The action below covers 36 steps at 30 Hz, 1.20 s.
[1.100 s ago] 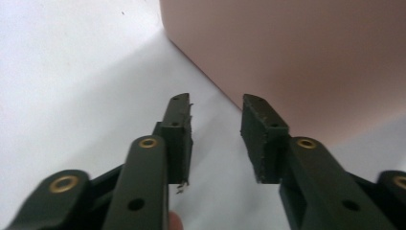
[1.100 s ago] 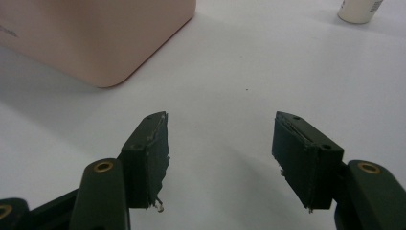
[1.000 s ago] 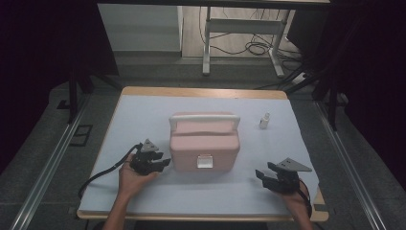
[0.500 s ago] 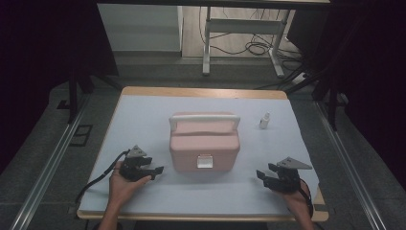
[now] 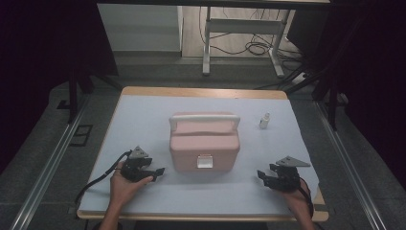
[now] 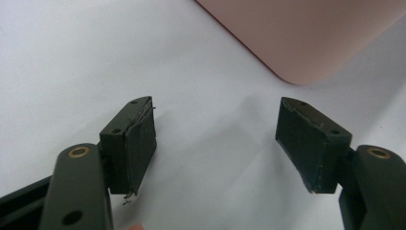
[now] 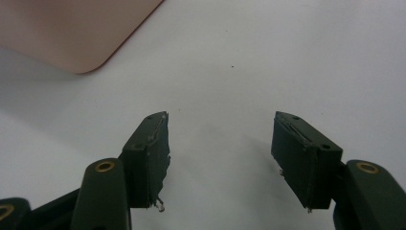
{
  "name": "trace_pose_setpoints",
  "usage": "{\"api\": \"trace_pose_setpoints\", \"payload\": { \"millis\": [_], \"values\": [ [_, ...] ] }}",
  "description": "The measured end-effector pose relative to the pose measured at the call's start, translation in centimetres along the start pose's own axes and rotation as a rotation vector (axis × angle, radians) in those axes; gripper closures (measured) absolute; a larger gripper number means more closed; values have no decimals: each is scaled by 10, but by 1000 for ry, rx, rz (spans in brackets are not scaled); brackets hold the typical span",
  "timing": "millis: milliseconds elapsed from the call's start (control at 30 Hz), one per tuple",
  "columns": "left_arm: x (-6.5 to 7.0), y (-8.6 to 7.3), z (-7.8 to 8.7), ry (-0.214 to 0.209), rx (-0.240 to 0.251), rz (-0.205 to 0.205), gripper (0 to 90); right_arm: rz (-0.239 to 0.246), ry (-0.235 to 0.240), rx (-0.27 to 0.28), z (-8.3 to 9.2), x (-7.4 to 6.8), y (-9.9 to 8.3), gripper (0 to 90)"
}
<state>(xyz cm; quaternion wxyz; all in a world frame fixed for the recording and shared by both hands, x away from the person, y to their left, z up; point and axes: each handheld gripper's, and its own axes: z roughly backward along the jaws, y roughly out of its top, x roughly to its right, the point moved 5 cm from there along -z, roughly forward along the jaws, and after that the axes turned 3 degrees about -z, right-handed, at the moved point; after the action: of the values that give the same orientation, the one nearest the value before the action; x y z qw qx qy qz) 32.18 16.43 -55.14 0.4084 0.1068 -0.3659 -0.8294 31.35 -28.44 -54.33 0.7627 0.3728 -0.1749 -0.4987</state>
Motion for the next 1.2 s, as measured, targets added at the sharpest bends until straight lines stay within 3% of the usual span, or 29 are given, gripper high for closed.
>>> {"api": "trace_pose_setpoints", "payload": {
  "millis": [233,433,600,833,1200],
  "values": [
    [1,-1,0,3,-11,-11,304,5,-5,-32,0,4,7,377],
    [0,-2,0,11,-9,-19,309,23,-7,-74,0,7,22,364],
    [1,-2,0,13,-4,-27,312,32,-15,-141,-4,13,34,359],
    [2,-2,-1,15,-1,-29,312,20,-31,-171,-4,27,57,359],
    [2,-2,-1,14,1,-31,310,25,-34,-230,-9,34,80,356]
  ]
}}
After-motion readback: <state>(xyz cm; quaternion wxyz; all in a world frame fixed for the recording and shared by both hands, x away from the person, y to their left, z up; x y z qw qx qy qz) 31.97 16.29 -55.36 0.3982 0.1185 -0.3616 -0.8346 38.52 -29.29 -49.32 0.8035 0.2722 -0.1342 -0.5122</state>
